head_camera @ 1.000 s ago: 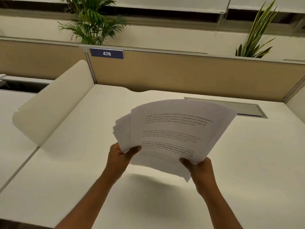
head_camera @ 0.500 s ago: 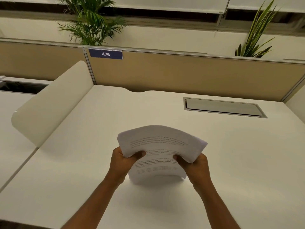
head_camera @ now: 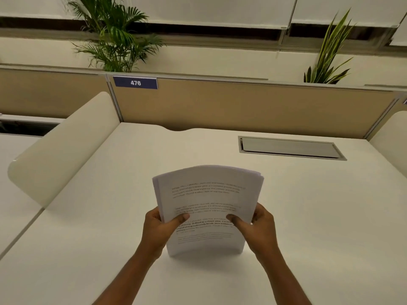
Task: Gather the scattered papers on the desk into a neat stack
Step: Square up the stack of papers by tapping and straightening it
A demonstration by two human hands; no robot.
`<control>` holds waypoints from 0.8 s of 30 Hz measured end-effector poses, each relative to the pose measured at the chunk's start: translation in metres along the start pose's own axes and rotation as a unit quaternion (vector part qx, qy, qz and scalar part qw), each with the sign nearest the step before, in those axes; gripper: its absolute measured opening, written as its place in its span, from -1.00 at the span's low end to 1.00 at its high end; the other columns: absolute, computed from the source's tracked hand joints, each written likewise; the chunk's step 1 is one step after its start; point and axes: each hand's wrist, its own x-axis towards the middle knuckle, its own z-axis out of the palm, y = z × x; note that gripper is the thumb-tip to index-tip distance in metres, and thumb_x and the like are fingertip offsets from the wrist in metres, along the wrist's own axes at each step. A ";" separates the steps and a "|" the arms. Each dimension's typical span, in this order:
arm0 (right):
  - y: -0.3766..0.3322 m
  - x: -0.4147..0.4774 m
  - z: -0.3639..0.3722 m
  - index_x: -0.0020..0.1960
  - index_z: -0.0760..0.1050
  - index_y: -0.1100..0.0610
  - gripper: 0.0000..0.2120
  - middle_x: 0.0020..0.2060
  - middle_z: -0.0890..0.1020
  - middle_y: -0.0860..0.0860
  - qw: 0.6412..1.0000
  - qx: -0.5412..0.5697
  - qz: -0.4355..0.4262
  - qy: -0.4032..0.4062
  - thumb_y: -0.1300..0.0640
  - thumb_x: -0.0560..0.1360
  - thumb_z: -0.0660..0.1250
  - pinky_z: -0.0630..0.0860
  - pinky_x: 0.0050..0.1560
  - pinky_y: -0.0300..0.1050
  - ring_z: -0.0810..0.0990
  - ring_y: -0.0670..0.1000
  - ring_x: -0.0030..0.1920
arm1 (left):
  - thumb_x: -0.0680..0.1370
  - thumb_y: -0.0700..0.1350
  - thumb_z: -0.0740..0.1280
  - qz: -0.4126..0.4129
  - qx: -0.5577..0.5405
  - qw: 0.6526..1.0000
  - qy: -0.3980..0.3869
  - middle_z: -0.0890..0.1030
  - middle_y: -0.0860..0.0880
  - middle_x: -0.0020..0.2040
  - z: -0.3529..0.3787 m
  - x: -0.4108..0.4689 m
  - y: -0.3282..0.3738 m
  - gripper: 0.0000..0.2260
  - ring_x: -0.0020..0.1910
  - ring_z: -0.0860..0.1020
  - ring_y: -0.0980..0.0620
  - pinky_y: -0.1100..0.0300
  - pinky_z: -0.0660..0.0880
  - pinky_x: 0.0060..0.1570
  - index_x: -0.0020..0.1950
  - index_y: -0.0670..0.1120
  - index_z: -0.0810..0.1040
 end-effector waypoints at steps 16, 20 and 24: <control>0.006 -0.011 0.007 -0.23 0.62 -0.26 -0.66 -0.25 0.71 -0.26 0.999 0.041 0.032 0.004 0.13 0.20 0.64 0.56 -0.37 -0.38 0.69 -0.19 -0.22 | 0.28 -0.12 0.53 -0.005 0.010 0.999 -0.038 0.74 0.08 -0.07 0.014 -0.010 -0.006 -0.70 -0.07 0.70 0.04 0.10 0.65 -0.16 -0.08 0.22 0.69; 0.012 -0.011 0.005 -0.20 0.64 -0.17 -0.71 -0.23 0.72 -0.23 0.998 0.044 0.037 0.011 0.12 0.21 0.63 0.57 -0.35 -0.36 0.69 -0.16 -0.21 | 0.33 -0.12 0.56 -0.018 0.001 0.999 -0.037 0.75 0.08 -0.08 0.013 -0.010 -0.007 -0.73 -0.08 0.70 0.02 0.05 0.65 -0.12 -0.09 0.22 0.70; 0.024 -0.017 0.000 -0.08 0.56 -0.10 -0.68 -0.16 0.69 -0.12 0.996 0.000 0.071 0.052 -0.03 0.23 0.60 0.57 -0.30 -0.32 0.65 -0.10 -0.14 | 0.37 -0.10 0.52 -0.025 -0.058 0.998 -0.007 0.75 -0.04 -0.03 0.014 -0.014 -0.002 -0.78 -0.04 0.70 -0.08 0.10 0.64 -0.17 -0.01 0.09 0.70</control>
